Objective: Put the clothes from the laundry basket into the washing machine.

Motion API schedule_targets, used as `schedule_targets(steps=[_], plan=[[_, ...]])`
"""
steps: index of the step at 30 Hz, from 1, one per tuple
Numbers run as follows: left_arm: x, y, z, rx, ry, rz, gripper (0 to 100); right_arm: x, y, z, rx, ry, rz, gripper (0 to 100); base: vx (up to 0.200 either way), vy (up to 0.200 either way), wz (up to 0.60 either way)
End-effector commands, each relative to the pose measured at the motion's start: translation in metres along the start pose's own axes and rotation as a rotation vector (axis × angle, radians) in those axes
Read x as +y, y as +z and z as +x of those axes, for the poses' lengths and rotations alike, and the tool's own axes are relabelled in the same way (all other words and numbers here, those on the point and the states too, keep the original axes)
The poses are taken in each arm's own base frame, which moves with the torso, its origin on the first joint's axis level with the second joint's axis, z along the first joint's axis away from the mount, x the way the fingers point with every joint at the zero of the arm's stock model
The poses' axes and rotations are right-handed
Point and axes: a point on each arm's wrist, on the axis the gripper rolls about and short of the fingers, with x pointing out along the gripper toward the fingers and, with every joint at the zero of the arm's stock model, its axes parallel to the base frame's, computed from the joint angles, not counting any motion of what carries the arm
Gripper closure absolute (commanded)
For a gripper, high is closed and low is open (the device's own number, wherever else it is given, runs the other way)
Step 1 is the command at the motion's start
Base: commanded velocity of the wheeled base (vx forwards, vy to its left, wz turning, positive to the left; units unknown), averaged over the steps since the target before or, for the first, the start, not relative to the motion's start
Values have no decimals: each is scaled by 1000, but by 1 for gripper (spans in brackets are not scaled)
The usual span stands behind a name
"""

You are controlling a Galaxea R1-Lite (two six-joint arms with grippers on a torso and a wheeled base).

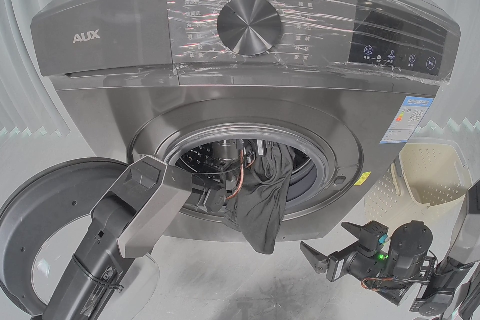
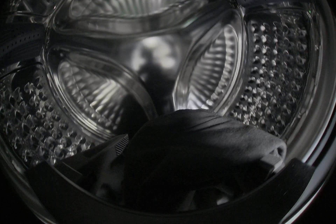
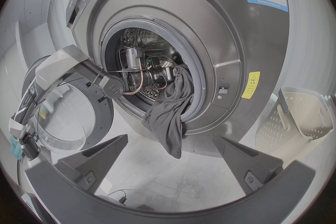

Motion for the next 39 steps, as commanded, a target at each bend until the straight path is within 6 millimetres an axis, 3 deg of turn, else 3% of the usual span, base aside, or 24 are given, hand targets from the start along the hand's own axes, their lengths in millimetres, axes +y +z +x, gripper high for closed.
schedule_targets(steps=[1,6,10,18,28,29,33,39], plan=[[-15,11,-26,80,-41,18,0,-1,0,0,-2,-4,0,0,0,0,0],[-27,13,-64,207,-149,46,0,0,3,-2,-14,3,3,0,0,0,0],[-26,2,-90,337,-203,77,0,1,3,-3,-17,10,4,0,0,0,0],[-21,-13,-95,387,-222,91,0,2,3,-3,-15,11,3,0,0,0,0],[-21,-51,-85,436,-228,100,0,2,2,-2,-11,11,1,0,0,0,0],[-21,-55,-84,441,-227,101,100,2,2,-2,-12,12,1,0,0,0,0],[-22,-61,-77,422,-220,95,100,2,2,-2,-12,12,1,0,0,0,0],[-22,-53,-68,369,-202,75,100,3,4,-2,-20,16,2,0,0,0,0]])
